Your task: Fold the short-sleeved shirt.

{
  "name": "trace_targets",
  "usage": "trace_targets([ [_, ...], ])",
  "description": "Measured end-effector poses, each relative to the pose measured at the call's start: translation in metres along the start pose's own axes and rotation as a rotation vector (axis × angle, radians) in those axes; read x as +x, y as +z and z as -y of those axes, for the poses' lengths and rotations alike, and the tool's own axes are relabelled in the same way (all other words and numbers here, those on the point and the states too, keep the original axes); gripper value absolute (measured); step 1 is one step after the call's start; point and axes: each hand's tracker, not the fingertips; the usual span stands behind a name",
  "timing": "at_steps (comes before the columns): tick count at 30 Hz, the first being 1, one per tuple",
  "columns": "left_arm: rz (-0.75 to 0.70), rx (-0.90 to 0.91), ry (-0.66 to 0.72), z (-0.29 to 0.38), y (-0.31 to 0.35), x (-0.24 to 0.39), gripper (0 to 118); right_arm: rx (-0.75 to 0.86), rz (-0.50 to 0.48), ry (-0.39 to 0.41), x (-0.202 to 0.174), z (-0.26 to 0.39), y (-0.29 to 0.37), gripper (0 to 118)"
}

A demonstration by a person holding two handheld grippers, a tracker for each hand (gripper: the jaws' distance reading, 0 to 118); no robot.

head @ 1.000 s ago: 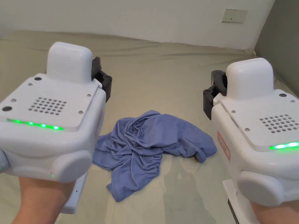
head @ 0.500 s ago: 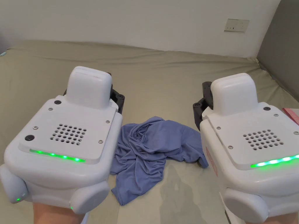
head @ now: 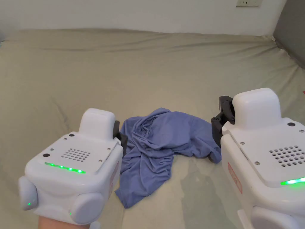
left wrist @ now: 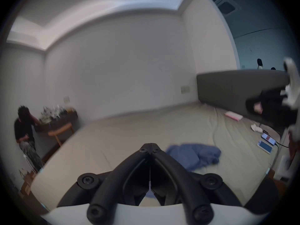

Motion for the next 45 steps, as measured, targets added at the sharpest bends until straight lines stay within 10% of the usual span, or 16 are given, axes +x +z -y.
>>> trace_targets([
  [5,0.063,-0.369,0.189,0.085,-0.062,-0.004,24,-0.067,0.017,-0.006,0.022,0.022,-0.010,1],
  [8,0.067,-0.439,0.175,0.117,-0.087,0.000,99,-0.119,0.015,-0.019,0.035,0.039,-0.019,1],
  [10,0.050,-0.429,0.161,0.123,-0.095,0.006,111,-0.167,0.018,-0.025,0.041,0.050,-0.026,1],
  [15,0.058,-0.460,0.115,0.128,-0.128,0.018,103,-0.258,0.025,-0.010,0.050,0.076,-0.049,1],
  [19,0.064,-0.381,0.046,0.133,-0.121,0.035,11,-0.304,0.012,0.061,0.053,0.081,-0.076,1],
  [26,0.158,-0.446,0.208,0.126,-0.117,0.015,9,-0.397,-0.096,0.131,0.052,0.077,-0.175,5],
  [27,0.177,-0.438,0.241,0.125,-0.117,0.007,9,-0.415,-0.120,0.130,0.052,0.077,-0.194,15],
  [30,0.200,-0.395,0.300,0.115,-0.095,-0.009,9,-0.531,-0.209,0.123,0.051,0.082,-0.270,95],
  [31,0.199,-0.376,0.329,0.112,-0.089,-0.014,9,-0.571,-0.252,0.120,0.053,0.087,-0.294,103],
  [38,0.136,-0.383,0.273,0.111,-0.048,-0.037,9,-0.776,-0.271,0.193,0.048,0.138,-0.451,103],
  [45,0.123,-0.415,0.240,0.131,-0.050,-0.038,9,-0.852,-0.302,0.273,0.025,0.148,-0.465,94],
])
